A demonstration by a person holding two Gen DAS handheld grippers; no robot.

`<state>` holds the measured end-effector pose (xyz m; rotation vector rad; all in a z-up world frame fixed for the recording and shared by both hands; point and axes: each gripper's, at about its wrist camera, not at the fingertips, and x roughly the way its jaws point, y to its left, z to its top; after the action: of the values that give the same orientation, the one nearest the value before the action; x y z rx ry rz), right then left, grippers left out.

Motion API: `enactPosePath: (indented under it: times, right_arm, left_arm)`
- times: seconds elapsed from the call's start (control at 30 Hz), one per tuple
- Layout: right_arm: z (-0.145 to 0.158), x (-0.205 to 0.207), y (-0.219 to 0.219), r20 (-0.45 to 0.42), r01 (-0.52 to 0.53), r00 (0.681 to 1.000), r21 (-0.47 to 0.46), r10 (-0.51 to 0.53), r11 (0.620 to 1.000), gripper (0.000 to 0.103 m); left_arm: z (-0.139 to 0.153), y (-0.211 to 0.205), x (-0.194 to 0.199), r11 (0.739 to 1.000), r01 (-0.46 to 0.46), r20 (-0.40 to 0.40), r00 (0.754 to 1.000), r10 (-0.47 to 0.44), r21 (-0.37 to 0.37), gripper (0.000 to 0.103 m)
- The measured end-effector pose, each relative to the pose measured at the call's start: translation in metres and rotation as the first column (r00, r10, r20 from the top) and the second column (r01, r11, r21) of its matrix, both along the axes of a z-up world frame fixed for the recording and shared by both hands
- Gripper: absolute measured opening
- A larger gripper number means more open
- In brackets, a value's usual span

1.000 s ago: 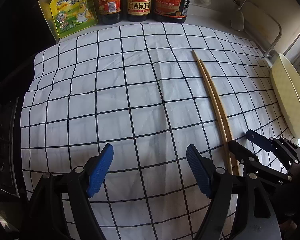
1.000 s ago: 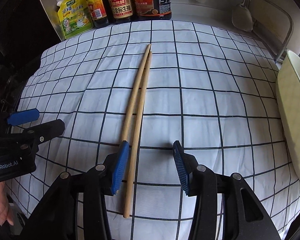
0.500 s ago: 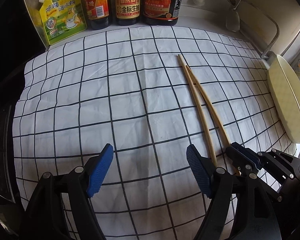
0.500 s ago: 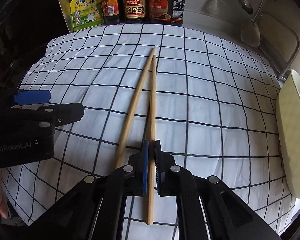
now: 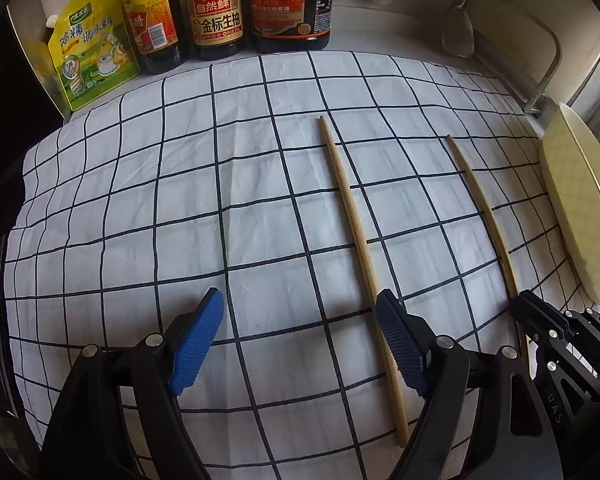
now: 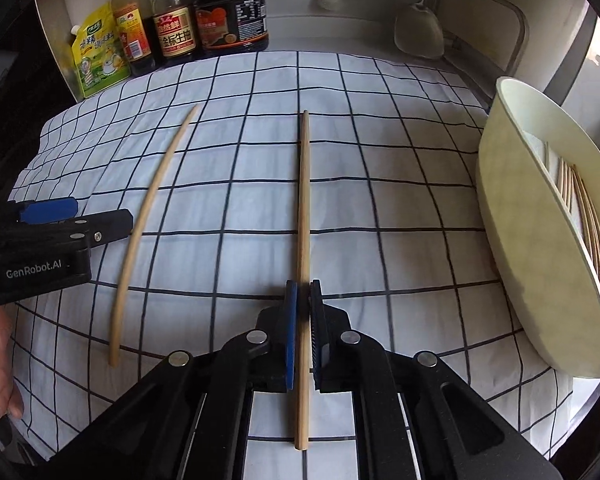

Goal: Organize utensils
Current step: 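Open the right tool and reposition it along the chopstick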

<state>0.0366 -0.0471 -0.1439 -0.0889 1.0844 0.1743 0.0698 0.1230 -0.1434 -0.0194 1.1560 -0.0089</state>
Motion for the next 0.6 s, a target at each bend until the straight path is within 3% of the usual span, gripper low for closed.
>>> enactPosePath:
  times: [0.13,0.23,0.27,0.5,0.6]
  right_arm:
    - [0.001,0.001,-0.004,-0.005,0.002,1.0,0.023,-0.002,1.0,0.007]
    - [0.002,0.002,-0.006,0.004,0.008,1.0,0.024,-0.008,1.0,0.024]
    - [0.001,0.002,-0.006,0.005,0.008,1.0,0.019,-0.008,1.0,0.025]
    - [0.0,0.003,0.005,0.028,-0.021,0.999,-0.035,0.022,0.999,0.025]
    - [0.0,0.004,0.006,0.024,-0.041,0.999,-0.033,0.042,0.999,0.019]
  left_arm:
    - [-0.001,-0.003,0.001,1.0,-0.008,0.02,1.0,0.007,0.019,0.078]
    - [-0.001,-0.005,0.003,0.999,-0.011,0.031,0.999,0.01,0.03,0.079]
    - [-0.001,-0.006,0.004,0.999,-0.011,0.032,0.999,0.01,0.034,0.079]
    - [-0.008,-0.015,0.005,0.997,-0.008,0.03,1.0,0.005,0.074,0.081]
    - [-0.007,-0.015,0.004,1.0,0.003,0.033,0.999,-0.004,0.029,0.068]
